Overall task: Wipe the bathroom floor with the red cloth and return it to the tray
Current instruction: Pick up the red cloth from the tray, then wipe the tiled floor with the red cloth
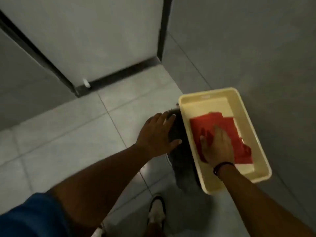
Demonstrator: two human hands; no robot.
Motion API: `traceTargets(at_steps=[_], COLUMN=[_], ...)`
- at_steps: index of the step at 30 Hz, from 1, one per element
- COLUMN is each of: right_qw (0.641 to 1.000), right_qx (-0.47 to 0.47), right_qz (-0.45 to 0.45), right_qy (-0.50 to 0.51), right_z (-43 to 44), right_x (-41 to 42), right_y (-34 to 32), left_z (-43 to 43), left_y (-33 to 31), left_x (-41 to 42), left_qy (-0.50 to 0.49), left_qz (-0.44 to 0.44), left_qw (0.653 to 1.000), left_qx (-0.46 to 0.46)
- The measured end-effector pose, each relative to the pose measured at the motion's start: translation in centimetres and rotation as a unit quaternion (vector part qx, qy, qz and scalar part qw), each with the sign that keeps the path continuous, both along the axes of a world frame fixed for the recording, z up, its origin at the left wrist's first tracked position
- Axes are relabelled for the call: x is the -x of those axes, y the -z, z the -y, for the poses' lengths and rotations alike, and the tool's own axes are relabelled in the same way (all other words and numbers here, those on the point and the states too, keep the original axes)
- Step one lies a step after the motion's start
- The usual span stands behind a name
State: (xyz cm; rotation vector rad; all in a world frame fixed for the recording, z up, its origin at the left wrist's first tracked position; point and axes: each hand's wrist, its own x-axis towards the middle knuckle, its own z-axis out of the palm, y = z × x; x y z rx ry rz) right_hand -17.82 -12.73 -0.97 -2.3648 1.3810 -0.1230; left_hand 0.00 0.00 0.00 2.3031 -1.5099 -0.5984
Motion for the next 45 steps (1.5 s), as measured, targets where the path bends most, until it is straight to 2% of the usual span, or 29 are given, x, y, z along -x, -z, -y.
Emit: traceTargets(at_steps=[3, 7, 11, 15, 18, 22, 25, 28, 30, 33, 35, 41, 45], right_qw=[0.997, 0.986, 0.955, 0.938, 0.949, 0.954, 0.982, 0.983, 0.983, 0.969, 0.958, 0.920, 0.885], right_qx=[0.002, 0.012, 0.009, 0.010, -0.003, 0.033, 0.021, -0.060, -0.051, 0.061, 0.093, 0.084, 0.062], right_qz=[-0.061, -0.149, -0.229, -0.258, -0.225, -0.202, -0.123, -0.057, -0.023, -0.008, -0.020, 0.034, 0.065], right_qy=[0.039, -0.075, -0.191, -0.231, -0.221, -0.219, -0.139, -0.166, -0.173, -0.238, -0.269, -0.381, -0.456], right_z=[2.3, 4.0, 5.4, 6.6, 7.0, 6.9, 7.2, 7.1, 6.6, 4.8, 3.4, -3.7, -8.6], right_x=[5.1, 10.1, 11.3, 11.2, 10.5, 10.1, 9.4, 7.8, 6.8, 4.6, 2.1, -7.9, -14.1], right_y=[4.7, 7.9, 9.6, 10.9, 10.5, 10.0, 8.9, 7.1, 5.4, 2.3, 0.1, -4.0, -0.6], left_z=[3.6, 7.8, 10.7, 11.2, 11.0, 10.8, 10.9, 10.9, 10.7, 8.8, 6.7, -5.2, -13.5], left_y=[4.5, 7.3, 8.5, 9.6, 10.2, 10.4, 9.9, 9.5, 8.5, 6.2, 4.3, 0.7, 3.3], left_x=[3.9, 8.4, 11.5, 12.6, 12.9, 13.3, 13.4, 12.4, 11.0, 7.3, 4.1, -6.4, -12.6], left_qy=[0.087, 0.178, 0.221, 0.249, 0.267, 0.229, 0.170, 0.111, 0.084, 0.066, 0.066, 0.008, -0.009], left_qz=[0.020, 0.062, 0.091, 0.103, 0.131, 0.142, 0.138, 0.130, 0.110, 0.085, 0.085, 0.074, 0.125], left_qw=[0.996, 0.982, 0.971, 0.962, 0.952, 0.959, 0.973, 0.985, 0.990, 0.993, 0.989, 0.976, 0.967], left_qx=[-0.012, 0.010, -0.013, -0.039, -0.073, -0.084, -0.069, -0.011, 0.026, 0.056, 0.102, 0.206, 0.224])
